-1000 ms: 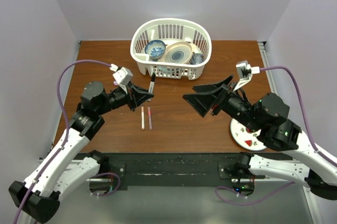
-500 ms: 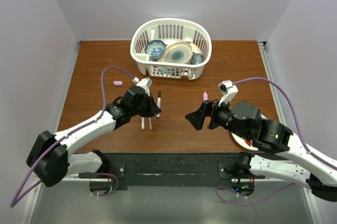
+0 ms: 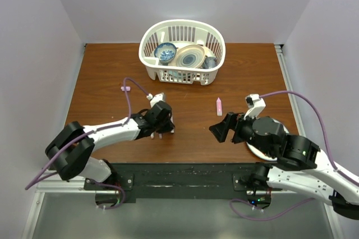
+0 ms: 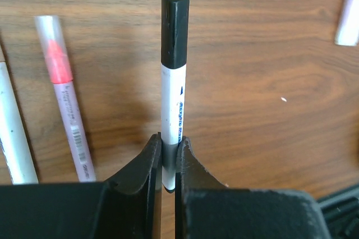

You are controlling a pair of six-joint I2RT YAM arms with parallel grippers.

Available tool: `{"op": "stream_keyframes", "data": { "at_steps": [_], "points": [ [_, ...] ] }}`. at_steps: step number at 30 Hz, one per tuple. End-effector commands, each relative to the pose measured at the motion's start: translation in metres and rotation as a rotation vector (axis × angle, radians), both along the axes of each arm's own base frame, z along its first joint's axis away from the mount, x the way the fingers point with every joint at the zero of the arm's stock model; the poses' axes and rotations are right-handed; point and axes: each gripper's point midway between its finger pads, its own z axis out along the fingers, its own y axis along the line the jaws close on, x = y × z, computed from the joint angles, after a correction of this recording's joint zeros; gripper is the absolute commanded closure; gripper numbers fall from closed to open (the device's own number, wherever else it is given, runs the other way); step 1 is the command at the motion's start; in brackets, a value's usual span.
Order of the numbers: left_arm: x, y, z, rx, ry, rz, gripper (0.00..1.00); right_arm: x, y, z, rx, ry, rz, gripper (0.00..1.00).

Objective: Insert the pens into the pen caps

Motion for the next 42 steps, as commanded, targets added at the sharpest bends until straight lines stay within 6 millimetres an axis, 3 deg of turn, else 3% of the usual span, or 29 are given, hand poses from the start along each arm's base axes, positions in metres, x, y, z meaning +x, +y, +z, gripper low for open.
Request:
{"op": "stream_keyframes", "data": {
  "at_steps": [1,4,10,13,17,20,23,24,28,33,35,36,39,42],
  "points": [
    [0.004,0.005,-0.018,0.018,-0.001,0.075,0.91,0.004,0.002,-0.012,-0.044,0.052,-0.038,0.01],
    [-0.001,0.006,-0.030,0.034,0.029,0.066,0.83,0.006,0.005,-0.008,-0.042,0.056,-0.044,0.01],
    [-0.008,0.012,-0.022,0.050,0.031,0.083,0.56,0.005,0.015,-0.003,-0.012,0.070,-0.023,0.01],
    [-0.010,0.014,-0.014,0.039,0.032,0.091,0.41,0.003,0.019,-0.001,0.007,0.074,-0.010,0.01],
    [-0.003,0.016,0.018,0.027,-0.027,0.105,0.38,0.003,0.026,-0.005,0.002,0.088,0.011,0.02],
    [0.021,0.033,0.057,0.087,-0.102,0.164,0.36,0.002,0.034,-0.014,-0.009,0.109,0.027,0.02],
    [0.048,0.067,0.086,0.118,-0.087,0.267,0.37,0.000,0.041,-0.018,-0.012,0.118,0.057,0.02],
    [0.060,0.089,0.091,0.122,-0.078,0.341,0.37,0.001,0.042,-0.019,-0.013,0.112,0.058,0.02],
    [0.087,0.142,0.116,0.132,-0.092,0.522,0.38,0.001,0.042,-0.018,-0.006,0.102,0.065,0.02],
    [0.140,0.187,0.160,0.282,-0.309,0.465,0.38,0.001,0.042,-0.017,0.001,0.075,0.083,0.02],
    [0.155,0.196,0.164,0.401,-0.358,0.317,0.39,0.001,0.042,-0.017,-0.002,0.069,0.085,0.02],
    [0.164,0.196,0.174,0.421,-0.399,0.268,0.37,0.001,0.042,-0.016,-0.005,0.066,0.087,0.02],
    [0.173,0.192,0.179,0.536,-0.429,0.048,0.36,0.001,0.040,-0.012,-0.011,0.058,0.085,0.03],
    [0.178,0.182,0.172,0.590,-0.441,-0.134,0.34,-0.001,0.043,0.001,0.009,0.028,0.126,0.05]
  ]
}}
